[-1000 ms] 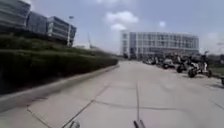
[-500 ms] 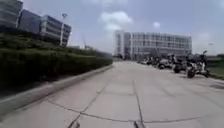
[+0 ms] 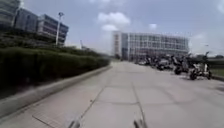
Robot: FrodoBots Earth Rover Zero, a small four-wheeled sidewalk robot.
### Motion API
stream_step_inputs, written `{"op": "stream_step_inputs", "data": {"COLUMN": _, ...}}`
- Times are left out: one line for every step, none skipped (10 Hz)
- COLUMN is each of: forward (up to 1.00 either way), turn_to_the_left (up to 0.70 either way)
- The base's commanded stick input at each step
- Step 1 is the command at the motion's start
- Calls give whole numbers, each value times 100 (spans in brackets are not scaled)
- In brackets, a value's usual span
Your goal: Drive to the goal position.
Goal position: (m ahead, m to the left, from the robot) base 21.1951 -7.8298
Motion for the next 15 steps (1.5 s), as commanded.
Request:
{"op": "stream_step_inputs", "data": {"forward": 70, "turn_to_the_left": -27}}
{"op": "stream_step_inputs", "data": {"forward": 70, "turn_to_the_left": -27}}
{"op": "stream_step_inputs", "data": {"forward": 70, "turn_to_the_left": -27}}
{"op": "stream_step_inputs", "data": {"forward": 70, "turn_to_the_left": -16}}
{"op": "stream_step_inputs", "data": {"forward": 70, "turn_to_the_left": 0}}
{"op": "stream_step_inputs", "data": {"forward": 70, "turn_to_the_left": 0}}
{"op": "stream_step_inputs", "data": {"forward": 70, "turn_to_the_left": 0}}
{"op": "stream_step_inputs", "data": {"forward": 70, "turn_to_the_left": 0}}
{"op": "stream_step_inputs", "data": {"forward": 70, "turn_to_the_left": -9}}
{"op": "stream_step_inputs", "data": {"forward": 70, "turn_to_the_left": -27}}
{"op": "stream_step_inputs", "data": {"forward": 70, "turn_to_the_left": -27}}
{"op": "stream_step_inputs", "data": {"forward": 70, "turn_to_the_left": -27}}
{"op": "stream_step_inputs", "data": {"forward": 70, "turn_to_the_left": -27}}
{"op": "stream_step_inputs", "data": {"forward": 70, "turn_to_the_left": -27}}
{"op": "stream_step_inputs", "data": {"forward": 70, "turn_to_the_left": -27}}
